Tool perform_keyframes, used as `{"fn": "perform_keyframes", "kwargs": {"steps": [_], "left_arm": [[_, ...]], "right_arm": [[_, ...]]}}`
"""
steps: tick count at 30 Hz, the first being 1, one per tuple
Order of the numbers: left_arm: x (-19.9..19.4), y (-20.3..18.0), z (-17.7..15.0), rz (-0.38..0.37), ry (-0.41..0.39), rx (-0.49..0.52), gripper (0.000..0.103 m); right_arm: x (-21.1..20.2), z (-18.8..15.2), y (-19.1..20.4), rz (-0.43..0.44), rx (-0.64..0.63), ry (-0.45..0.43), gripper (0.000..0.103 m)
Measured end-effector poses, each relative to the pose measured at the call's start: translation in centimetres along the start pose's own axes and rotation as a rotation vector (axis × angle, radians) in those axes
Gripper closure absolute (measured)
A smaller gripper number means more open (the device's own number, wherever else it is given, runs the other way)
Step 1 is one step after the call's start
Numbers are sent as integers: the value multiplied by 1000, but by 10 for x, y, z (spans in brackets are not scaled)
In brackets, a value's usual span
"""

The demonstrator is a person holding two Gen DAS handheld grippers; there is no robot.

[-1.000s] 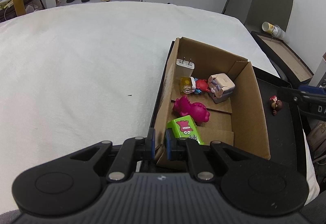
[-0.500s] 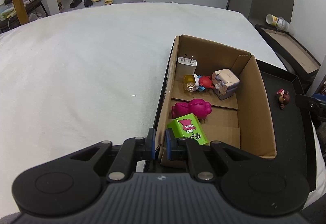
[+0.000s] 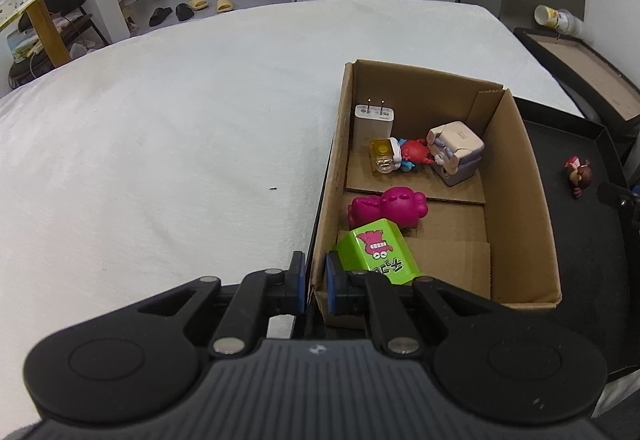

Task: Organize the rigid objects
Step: 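Move the right tool to the brown-haired doll on the tray, then close the right tool on the brown-haired doll and lift it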

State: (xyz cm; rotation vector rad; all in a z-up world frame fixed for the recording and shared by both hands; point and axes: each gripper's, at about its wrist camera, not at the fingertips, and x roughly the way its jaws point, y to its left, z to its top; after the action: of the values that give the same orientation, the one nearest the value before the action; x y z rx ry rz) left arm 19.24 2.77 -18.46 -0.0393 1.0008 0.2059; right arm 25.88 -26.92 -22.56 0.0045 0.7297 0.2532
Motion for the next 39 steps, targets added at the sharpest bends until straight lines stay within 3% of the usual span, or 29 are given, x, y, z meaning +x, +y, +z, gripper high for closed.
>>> {"fn": "perform_keyframes", "kwargs": {"steps": [14,18,25,27,29,39], "left_arm": [[7,-14,4,70,39,14,93],[7,-13,5,71,46,2,93],[7,-18,6,89,46,22,93],[7,-18,5,89,45,26,93],[7,-18,5,89,48,26,93],[6,-16,5,73,43,18,93]], "right_arm": [[42,-4,-26,-37,68,11,24],[55,-4,-34,-38,107,47,34],[69,-7,-28,-42,70,67,35],[72,-7,-27,-48,65,68,44],[74,-6,-26,-59,57,75,70],[52,-6,-30,-33,71,92,71]]}}
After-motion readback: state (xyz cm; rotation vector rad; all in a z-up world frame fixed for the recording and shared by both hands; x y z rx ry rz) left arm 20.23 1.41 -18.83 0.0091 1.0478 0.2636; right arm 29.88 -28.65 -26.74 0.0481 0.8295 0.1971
